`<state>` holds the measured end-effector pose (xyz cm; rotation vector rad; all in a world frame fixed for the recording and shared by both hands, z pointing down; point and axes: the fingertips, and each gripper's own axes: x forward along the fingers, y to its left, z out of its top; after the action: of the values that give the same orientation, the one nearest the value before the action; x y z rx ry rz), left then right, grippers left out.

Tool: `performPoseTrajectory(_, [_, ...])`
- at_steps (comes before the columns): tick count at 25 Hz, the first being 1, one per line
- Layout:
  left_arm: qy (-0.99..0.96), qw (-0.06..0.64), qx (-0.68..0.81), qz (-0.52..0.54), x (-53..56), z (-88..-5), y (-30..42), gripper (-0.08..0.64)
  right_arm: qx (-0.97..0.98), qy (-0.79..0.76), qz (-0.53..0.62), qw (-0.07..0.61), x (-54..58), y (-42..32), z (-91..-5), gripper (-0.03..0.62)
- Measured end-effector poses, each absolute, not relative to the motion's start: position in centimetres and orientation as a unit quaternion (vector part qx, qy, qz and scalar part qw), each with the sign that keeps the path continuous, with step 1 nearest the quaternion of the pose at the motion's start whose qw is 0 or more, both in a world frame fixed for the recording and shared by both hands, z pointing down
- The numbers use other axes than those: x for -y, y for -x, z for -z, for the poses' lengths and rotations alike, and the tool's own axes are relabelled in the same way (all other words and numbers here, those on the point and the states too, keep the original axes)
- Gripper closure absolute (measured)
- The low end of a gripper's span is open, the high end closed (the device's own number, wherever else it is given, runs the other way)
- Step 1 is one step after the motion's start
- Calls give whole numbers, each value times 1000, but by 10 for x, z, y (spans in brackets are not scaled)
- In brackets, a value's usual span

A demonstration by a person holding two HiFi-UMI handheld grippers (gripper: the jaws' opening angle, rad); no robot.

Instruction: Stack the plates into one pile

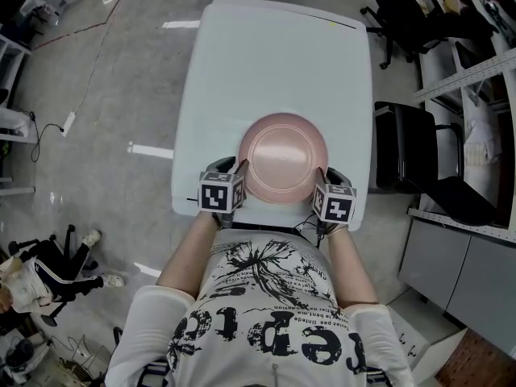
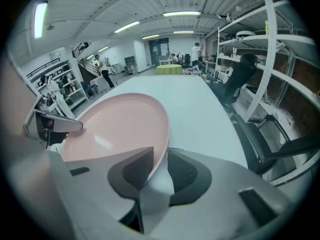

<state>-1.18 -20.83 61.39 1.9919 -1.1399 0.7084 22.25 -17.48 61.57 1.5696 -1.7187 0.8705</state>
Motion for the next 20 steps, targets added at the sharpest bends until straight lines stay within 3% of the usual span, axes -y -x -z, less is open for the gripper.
performPoseTrajectory(10, [-775,347,449,-278,207,-611,15,403,660,-607,-299,327,175,-220,-615,488])
performPoseTrajectory(16, [-810,279,467,-219,223,-566,18,441,668,-655,-227,271,192,-225,-567,489])
performPoseTrajectory(19, [-829,257,461,-185,234,-540,15,504,677,-668,-176,254,202,-227,-538,584])
performPoseTrajectory(20, [-834,251,460,-175,237,-532,15,521,680,-671,-162,246,204,-226,-528,584])
